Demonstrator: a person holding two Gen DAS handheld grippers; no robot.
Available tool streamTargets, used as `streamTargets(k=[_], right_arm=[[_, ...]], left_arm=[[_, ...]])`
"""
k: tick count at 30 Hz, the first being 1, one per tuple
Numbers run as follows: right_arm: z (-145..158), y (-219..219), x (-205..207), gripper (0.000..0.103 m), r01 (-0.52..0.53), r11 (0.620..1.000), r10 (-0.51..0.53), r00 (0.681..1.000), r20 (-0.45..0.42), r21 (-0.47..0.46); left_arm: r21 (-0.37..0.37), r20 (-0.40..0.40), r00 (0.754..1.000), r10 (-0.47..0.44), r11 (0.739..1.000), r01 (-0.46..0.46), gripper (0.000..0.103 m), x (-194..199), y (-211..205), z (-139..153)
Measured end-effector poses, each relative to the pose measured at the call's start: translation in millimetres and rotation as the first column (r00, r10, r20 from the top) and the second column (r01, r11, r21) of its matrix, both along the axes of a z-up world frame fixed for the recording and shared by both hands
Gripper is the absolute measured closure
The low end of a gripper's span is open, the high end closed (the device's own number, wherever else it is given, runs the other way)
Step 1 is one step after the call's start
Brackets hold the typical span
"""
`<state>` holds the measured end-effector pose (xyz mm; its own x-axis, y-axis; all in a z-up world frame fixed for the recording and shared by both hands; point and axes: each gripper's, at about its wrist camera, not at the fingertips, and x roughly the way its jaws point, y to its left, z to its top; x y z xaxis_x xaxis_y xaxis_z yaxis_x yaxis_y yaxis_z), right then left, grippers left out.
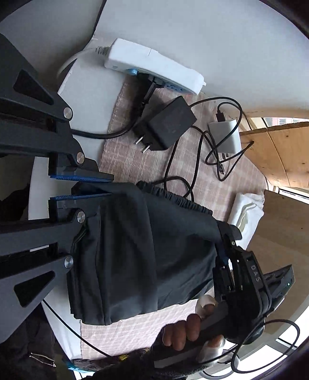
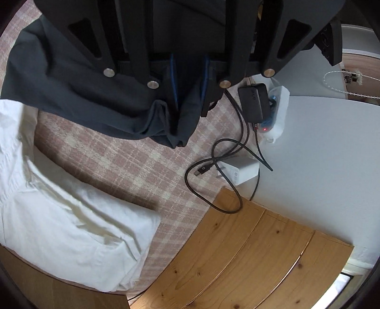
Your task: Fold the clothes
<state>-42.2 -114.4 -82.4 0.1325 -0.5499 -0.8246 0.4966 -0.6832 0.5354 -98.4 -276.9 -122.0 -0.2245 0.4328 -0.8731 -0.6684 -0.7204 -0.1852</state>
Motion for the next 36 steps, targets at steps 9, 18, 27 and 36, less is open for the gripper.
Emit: streamTargets(k=[9, 18, 27, 36], right_arm=[[75, 155, 69, 0.053, 0.062, 0.993, -0.082, 0.973, -0.214, -0.098], [11, 230, 163, 0.053, 0.094, 0.994, -0.076, 0.964, -0.256, 0.057], [-3, 244, 186, 0.067, -0.038, 0.998, 0.05, 0.927, -0.372, 0.04], [-16, 218, 179, 0.067, -0.241, 0.97, 0.221, 0.866, -0.449, 0.012]], left_arm=[[-0.023, -0.171, 0.975, -0.143, 0.99, 0.141, 0.082, 13, 11, 62], [-0.194, -0.139, 0.934, -0.329, 0.934, 0.3, 0.07, -37, 132, 2], [-0.182, -0.149, 0.908, -0.392, 0.913, 0.364, 0.072, -16, 153, 50], [-0.307, 0.001, 0.755, -0.655, 0.719, 0.624, 0.071, 72, 252, 18]])
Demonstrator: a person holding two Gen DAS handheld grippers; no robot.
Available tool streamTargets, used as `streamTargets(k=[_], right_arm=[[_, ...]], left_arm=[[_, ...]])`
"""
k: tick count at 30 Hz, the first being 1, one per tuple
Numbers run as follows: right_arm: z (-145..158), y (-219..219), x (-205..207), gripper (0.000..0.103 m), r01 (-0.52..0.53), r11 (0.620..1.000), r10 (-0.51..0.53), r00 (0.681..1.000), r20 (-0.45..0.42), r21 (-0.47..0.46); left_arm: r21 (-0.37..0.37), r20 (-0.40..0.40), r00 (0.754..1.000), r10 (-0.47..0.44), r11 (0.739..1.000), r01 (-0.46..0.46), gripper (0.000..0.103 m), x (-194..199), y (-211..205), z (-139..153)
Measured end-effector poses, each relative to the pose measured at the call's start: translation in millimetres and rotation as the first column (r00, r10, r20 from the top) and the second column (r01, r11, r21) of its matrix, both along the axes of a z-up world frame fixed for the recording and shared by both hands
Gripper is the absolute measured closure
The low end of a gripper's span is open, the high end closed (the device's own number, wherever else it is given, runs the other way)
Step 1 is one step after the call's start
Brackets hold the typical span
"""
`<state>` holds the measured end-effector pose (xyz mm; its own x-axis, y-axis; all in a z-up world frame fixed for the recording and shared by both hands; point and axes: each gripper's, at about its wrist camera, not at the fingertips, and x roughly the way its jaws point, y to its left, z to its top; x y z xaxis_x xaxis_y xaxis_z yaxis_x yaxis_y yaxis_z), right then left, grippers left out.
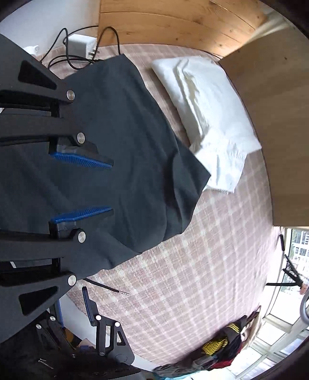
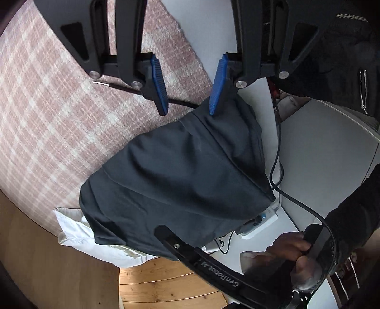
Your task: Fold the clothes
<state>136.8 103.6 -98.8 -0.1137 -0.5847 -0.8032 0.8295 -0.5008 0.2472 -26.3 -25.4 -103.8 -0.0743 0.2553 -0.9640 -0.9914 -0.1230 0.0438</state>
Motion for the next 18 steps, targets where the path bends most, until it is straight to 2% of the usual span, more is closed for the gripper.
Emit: streamTargets(k=[3, 7, 11, 14, 16, 18], right_arm=[[-2, 0, -2, 0.067, -0.037, 0.999, 0.037, 0.999, 0.007, -0.037], [-4, -2, -2, 0.067, -0.055, 0.996, 0.058, 0.998, 0.037, -0.071], [-5, -8, 0, 0.083, -0.075, 0.994, 0.08, 0.995, 0.065, -0.084], [-1, -11, 3, 0.087, -0.067, 0.995, 0.071, 0.996, 0.055, -0.074], [1, -11, 5, 0.088, -0.052, 0.996, 0.056, 0.997, 0.052, -0.07], [4, -11, 7, 0.09, -0.037, 0.997, 0.041, 0.998, 0.048, -0.066]], left_arm=[[-0.031, -0.002, 0.999, -0.052, 0.998, 0.052, 0.071, 11, 20, -6], [-0.065, 0.042, 0.995, -0.093, 0.993, 0.096, 0.07, 12, 43, -12], [-0.085, 0.036, 0.988, -0.152, 0.984, 0.154, 0.07, 16, 60, -16], [-0.078, 0.062, 0.978, -0.199, 0.976, 0.203, 0.068, 22, 73, -16], [-0.092, 0.041, 0.972, -0.231, 0.968, 0.234, 0.067, 26, 85, -25], [-0.128, -0.013, 0.971, -0.239, 0.963, 0.236, 0.067, 25, 95, -41]])
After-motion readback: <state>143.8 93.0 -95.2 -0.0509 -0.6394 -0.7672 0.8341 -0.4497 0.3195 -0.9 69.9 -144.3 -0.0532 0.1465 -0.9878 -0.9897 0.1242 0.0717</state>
